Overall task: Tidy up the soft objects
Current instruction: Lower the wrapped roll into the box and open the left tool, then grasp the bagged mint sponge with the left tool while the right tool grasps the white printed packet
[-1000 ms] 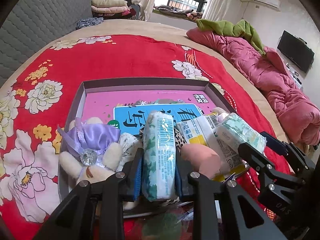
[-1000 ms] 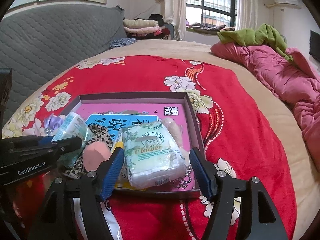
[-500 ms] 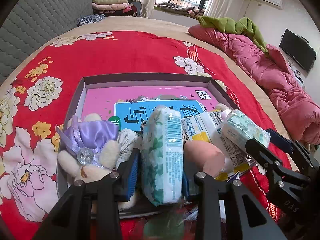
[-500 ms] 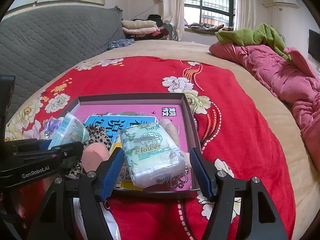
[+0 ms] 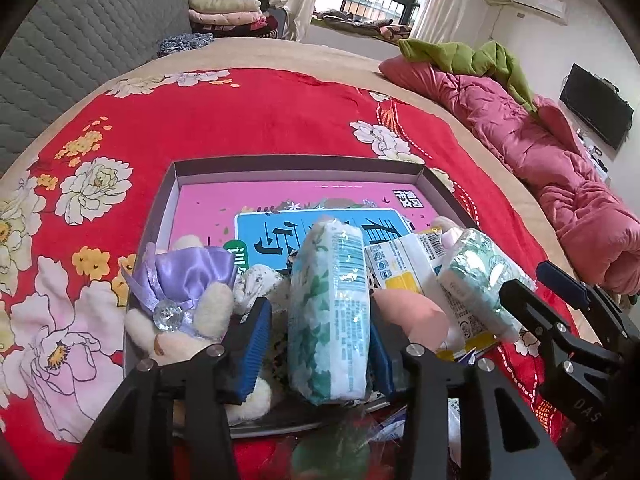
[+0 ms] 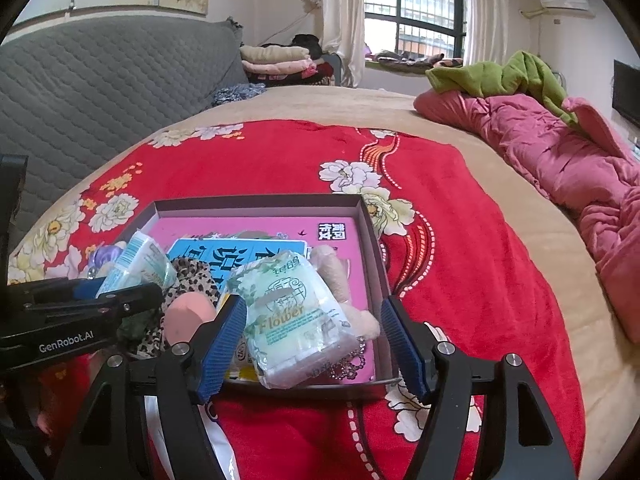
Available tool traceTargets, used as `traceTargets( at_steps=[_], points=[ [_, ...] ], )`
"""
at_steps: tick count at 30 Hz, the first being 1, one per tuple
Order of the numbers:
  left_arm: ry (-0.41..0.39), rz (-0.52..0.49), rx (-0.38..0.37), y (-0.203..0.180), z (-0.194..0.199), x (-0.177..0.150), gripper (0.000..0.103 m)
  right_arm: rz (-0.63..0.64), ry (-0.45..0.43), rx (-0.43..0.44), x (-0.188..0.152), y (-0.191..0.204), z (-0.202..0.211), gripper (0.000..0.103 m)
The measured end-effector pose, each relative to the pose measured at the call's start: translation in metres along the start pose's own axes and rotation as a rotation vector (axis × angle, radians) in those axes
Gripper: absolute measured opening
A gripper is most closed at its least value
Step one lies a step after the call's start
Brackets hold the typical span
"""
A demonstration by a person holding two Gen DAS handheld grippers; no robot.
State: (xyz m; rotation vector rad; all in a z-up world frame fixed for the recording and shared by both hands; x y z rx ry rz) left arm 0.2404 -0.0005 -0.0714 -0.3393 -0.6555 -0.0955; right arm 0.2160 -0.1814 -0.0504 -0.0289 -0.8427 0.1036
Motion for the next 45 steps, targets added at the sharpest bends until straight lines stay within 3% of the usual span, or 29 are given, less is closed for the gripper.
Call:
traceTargets(
  at_steps=[12,19,24,37,45],
  points=[
    [-0.023,0.002,-0.008,-0.001,0.007,0.004,0.055,-0.001,-0.013,-0.008,0.001,-0.001,0.006,0.073],
    [-0.133,0.026,-0.048,0.001,0.040,0.019,0.062,-0.005,-0.028,0.002,0.001,-0.003,0.017,0.073],
    [-0.174,0.039,-0.027,0.011,0.067,0.018,0.062,-0.008,-0.031,0.051,-0.007,0.000,0.034,0.074],
    [-0.031,0.038,-0.075,-0.005,0.077,-0.047,0.062,0.067,0.015,0.123,-0.049,0.028,0.057,0.075],
    [0.040,0.031,-0.048,-0.003,0.062,-0.071,0.062,0.128,0.066,0.157,-0.075,0.049,0.051,0.075]
  ],
)
Point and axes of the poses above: each gripper's, at about its wrist camera, not at the fingertips, and z roughly against the way its jaws point, y to its left, x to its top, the point moved 6 cm from there along -z, roughly the way its jaws point, and after that the axes turned 5 degrees about -x, right-handed, at the moved point
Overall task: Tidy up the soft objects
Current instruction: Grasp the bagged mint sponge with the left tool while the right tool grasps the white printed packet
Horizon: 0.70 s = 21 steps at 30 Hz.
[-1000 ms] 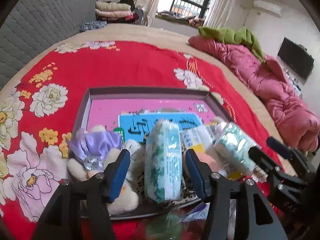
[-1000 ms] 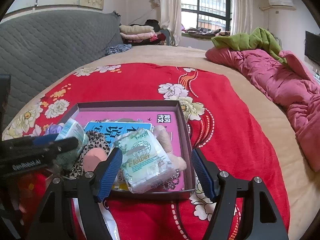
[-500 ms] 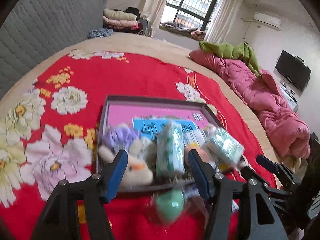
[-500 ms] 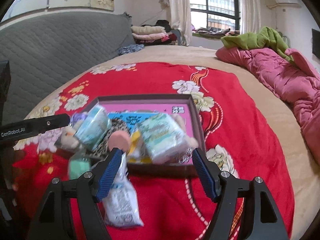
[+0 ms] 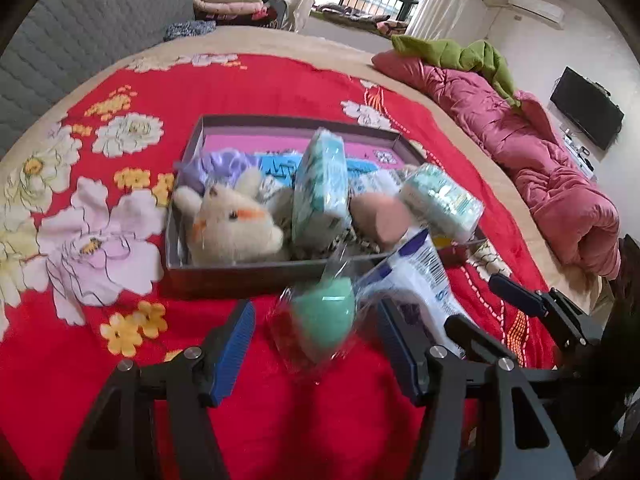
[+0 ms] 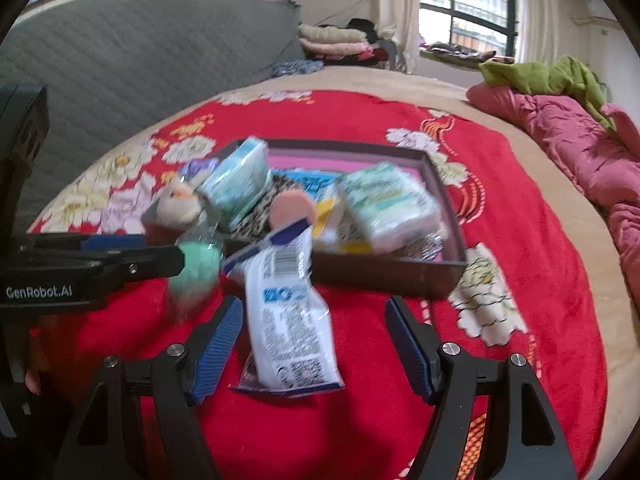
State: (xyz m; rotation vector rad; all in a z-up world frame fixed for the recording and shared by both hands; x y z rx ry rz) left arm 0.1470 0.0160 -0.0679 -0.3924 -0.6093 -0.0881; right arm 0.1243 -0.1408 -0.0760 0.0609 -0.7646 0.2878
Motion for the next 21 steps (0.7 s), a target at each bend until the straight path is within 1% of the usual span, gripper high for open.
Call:
traceTargets(
  at_steps=[5,7,12,15,17,18,19,21],
  points=[
    [0.049,-0.009,0.007,0.002,-0.016,-0.009,0.062,0.002,0.036,0.020,-0.011,0.005,-0.014,0.075],
    [0.068,0.001,-0.011,0.002,-0.022,-0.011,0.062,0.002,0.051,0.020,-0.014,0.006,-0.021,0.075],
    [0.081,0.002,-0.028,0.003,-0.031,-0.010,0.062,-0.012,0.067,0.029,-0.015,0.004,-0.034,0.075],
    [0.101,0.012,-0.051,0.002,-0.038,-0.012,0.053,-0.020,0.059,0.034,-0.013,0.002,-0.039,0.075],
    [0.110,0.014,-0.061,0.000,-0.042,-0.012,0.046,-0.025,0.058,0.044,-0.011,0.002,-0.041,0.075],
    [0.114,0.016,-0.067,0.000,-0.043,-0.012,0.044,-0.026,0.057,0.051,-0.011,0.002,-0.042,0.070],
    [0.118,0.016,-0.072,-0.001,-0.044,-0.012,0.042,-0.023,0.056,0.059,-0.011,0.003,-0.042,0.058],
    [0.119,0.014,-0.074,-0.002,-0.044,-0.011,0.041,-0.010,0.052,0.060,-0.011,0.005,-0.041,0.049]
  ],
)
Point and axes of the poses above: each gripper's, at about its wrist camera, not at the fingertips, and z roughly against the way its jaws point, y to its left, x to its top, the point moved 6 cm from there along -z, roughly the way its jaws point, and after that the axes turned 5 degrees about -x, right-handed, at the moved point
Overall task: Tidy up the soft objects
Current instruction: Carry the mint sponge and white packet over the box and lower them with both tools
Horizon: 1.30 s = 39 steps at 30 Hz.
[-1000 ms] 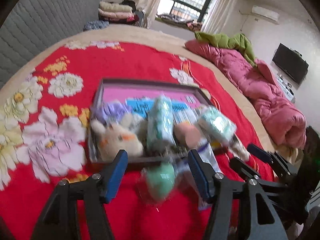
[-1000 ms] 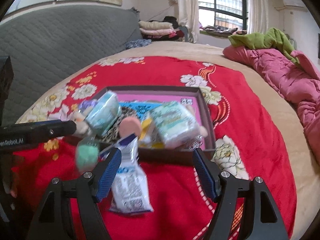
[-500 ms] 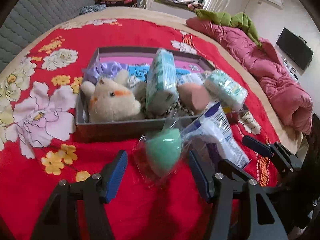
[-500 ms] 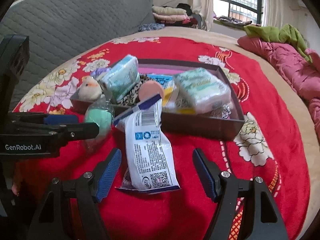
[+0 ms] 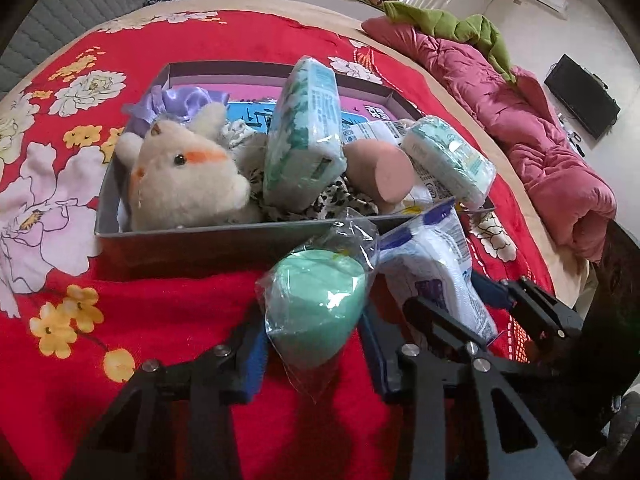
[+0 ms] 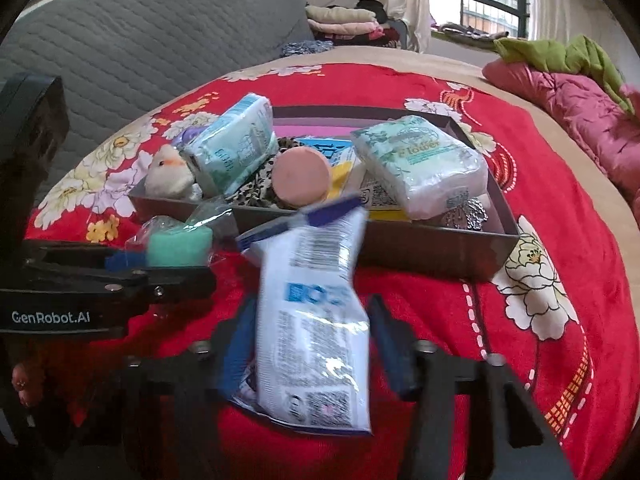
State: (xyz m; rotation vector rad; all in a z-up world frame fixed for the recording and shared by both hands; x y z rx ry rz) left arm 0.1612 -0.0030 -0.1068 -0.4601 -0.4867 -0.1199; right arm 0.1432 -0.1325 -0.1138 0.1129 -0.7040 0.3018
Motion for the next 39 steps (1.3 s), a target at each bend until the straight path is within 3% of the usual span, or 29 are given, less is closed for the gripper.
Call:
traceTargets(
  at_steps=[7,14,21,32,39],
  points=[
    [-0.036,0.015,-0.031,-0.002,0.017,0.007,0.039,-0.006,-0.037,0.036,0.006,0.002,0.014,0.039],
    [-0.206,-0.026,0.007,-0.011,0.069,0.030,0.039,-0.024,-0.123,0.038,0.031,-0.001,0.046,0.039],
    [-0.283,0.000,0.054,0.006,0.082,0.065,0.039,-0.066,-0.194,-0.020,0.071,-0.020,0.055,0.039],
    [-0.232,0.040,0.086,0.024,0.046,0.085,0.040,-0.086,-0.213,-0.043,0.117,-0.022,0.029,0.039],
    [-0.195,0.032,0.123,0.026,0.031,0.084,0.040,-0.052,-0.106,-0.116,0.112,-0.024,-0.012,0.041]
  ],
)
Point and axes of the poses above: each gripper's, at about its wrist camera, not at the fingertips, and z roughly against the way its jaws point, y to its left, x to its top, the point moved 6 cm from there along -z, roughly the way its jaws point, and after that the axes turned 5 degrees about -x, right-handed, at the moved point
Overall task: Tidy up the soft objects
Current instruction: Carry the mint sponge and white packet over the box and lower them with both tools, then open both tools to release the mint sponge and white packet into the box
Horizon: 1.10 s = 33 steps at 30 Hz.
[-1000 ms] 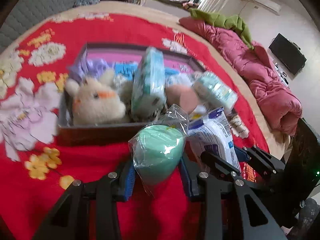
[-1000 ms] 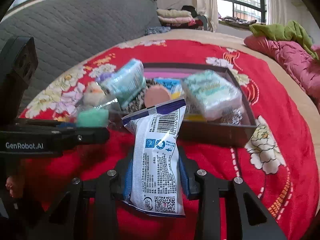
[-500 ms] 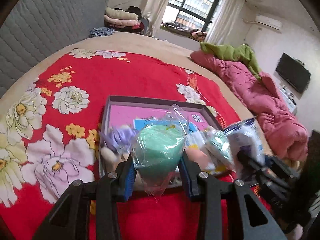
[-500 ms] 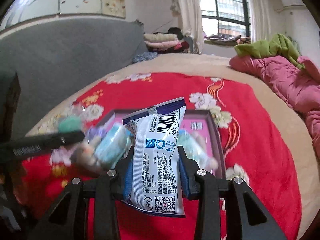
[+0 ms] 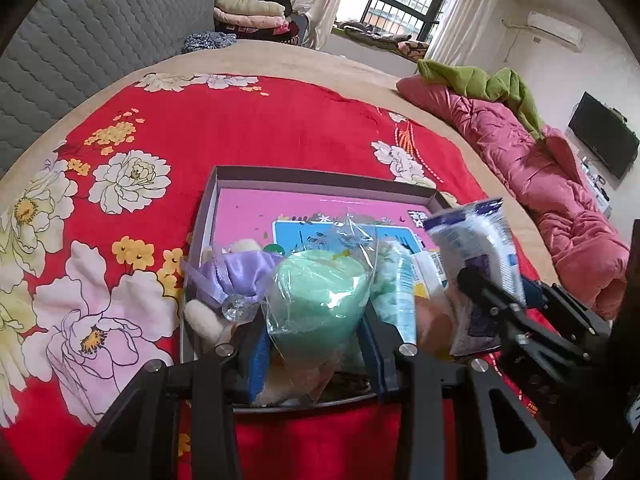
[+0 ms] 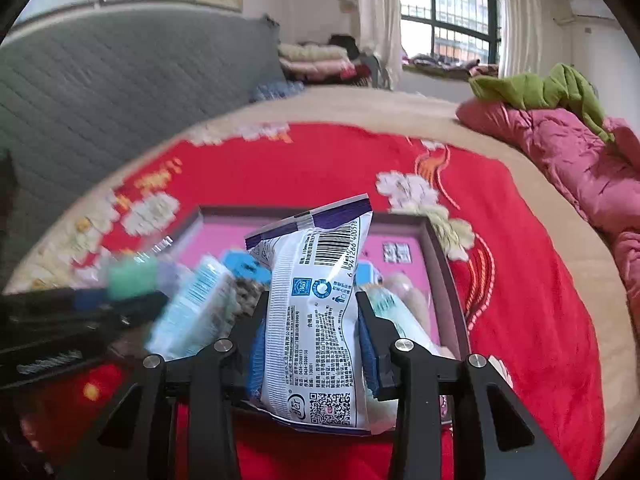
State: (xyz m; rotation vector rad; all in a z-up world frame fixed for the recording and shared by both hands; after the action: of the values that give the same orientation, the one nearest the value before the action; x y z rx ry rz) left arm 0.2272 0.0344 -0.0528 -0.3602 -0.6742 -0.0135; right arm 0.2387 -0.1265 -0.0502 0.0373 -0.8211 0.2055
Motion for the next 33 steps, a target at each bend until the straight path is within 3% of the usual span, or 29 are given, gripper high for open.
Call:
traceTargets(
  at_steps=[8,10,15,19,23,33],
  points=[
    [0.001,-0.006,0.014,0.000,-0.004,-0.001,0.041,0.004,0.000,-0.005,-0.007,-0.005,-0.005,0.044],
    [-0.001,-0.006,0.013,0.000,-0.004,0.000,0.041,0.000,0.000,0.001,-0.007,-0.005,-0.004,0.052],
    [-0.005,-0.015,0.020,-0.001,-0.004,0.000,0.042,0.006,-0.006,-0.015,-0.007,-0.007,0.002,0.054],
    [-0.023,-0.015,0.020,-0.002,-0.002,0.002,0.049,-0.007,-0.020,-0.017,-0.006,-0.012,0.009,0.063],
    [-0.047,-0.010,0.029,0.000,0.004,0.005,0.057,-0.022,-0.042,-0.015,-0.003,-0.017,0.020,0.065],
    [-0.088,-0.009,0.057,0.004,0.023,0.008,0.058,-0.040,-0.066,-0.032,-0.007,-0.024,0.045,0.067]
  ],
)
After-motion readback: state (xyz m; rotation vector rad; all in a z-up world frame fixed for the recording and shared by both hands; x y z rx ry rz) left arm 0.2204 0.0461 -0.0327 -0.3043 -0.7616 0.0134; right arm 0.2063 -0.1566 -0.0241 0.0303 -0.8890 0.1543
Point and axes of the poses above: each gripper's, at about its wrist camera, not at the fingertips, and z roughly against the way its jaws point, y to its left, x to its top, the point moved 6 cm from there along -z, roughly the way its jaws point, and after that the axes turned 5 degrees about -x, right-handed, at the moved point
